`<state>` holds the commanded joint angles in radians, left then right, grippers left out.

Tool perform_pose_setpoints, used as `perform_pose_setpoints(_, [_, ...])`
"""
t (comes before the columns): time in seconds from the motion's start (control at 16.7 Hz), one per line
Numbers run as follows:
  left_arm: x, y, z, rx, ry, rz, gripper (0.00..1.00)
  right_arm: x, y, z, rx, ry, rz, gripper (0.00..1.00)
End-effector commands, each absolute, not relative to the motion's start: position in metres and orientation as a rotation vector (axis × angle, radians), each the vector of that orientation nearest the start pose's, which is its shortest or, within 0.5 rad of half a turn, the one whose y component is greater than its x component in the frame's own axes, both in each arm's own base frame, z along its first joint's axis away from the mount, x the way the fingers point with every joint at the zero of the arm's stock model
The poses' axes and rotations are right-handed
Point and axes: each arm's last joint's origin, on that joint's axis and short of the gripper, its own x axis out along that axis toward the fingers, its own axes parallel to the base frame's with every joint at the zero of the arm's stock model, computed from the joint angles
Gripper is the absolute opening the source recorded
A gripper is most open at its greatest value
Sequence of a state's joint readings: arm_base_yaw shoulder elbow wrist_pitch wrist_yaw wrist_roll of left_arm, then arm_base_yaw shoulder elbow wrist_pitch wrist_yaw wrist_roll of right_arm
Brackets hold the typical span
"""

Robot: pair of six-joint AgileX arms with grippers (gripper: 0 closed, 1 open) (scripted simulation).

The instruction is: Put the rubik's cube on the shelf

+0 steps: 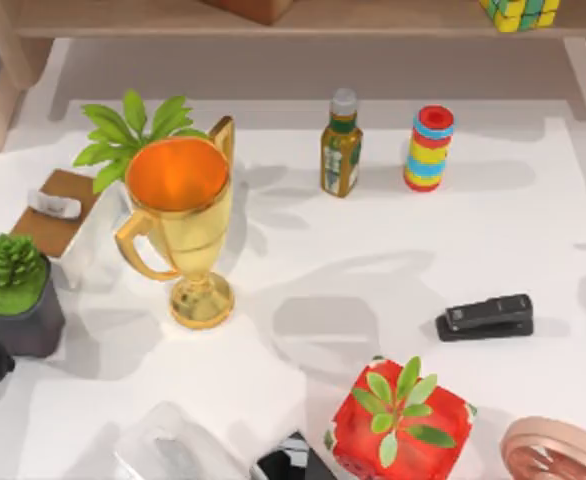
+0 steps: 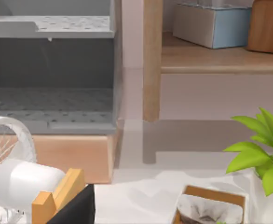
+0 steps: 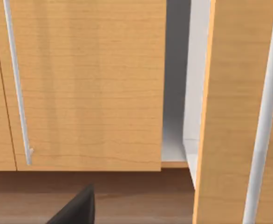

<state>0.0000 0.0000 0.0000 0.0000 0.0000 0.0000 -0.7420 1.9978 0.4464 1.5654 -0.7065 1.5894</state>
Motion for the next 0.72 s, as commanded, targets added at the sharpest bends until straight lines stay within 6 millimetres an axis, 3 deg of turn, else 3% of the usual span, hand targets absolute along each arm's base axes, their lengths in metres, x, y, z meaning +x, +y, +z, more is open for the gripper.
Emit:
perform_pose_setpoints(0.3, [0.106, -0.001, 0.16, 0.0, 0.0, 0.0, 1.0, 0.252, -0.18, 0.096, 1.571, -0.008, -0.008, 1.0])
perform_pose_setpoints(0.54, [0.106, -0.001, 0.16, 0.0, 0.0, 0.0, 1.0, 0.253, -0.18, 0.096, 1.571, -0.008, -0.008, 1.0])
perform_pose_setpoints(0.72, [0.106, -0.001, 0.16, 0.0, 0.0, 0.0, 1.0, 0.253, -0.18, 0.096, 1.571, -0.008, -0.008, 0.77])
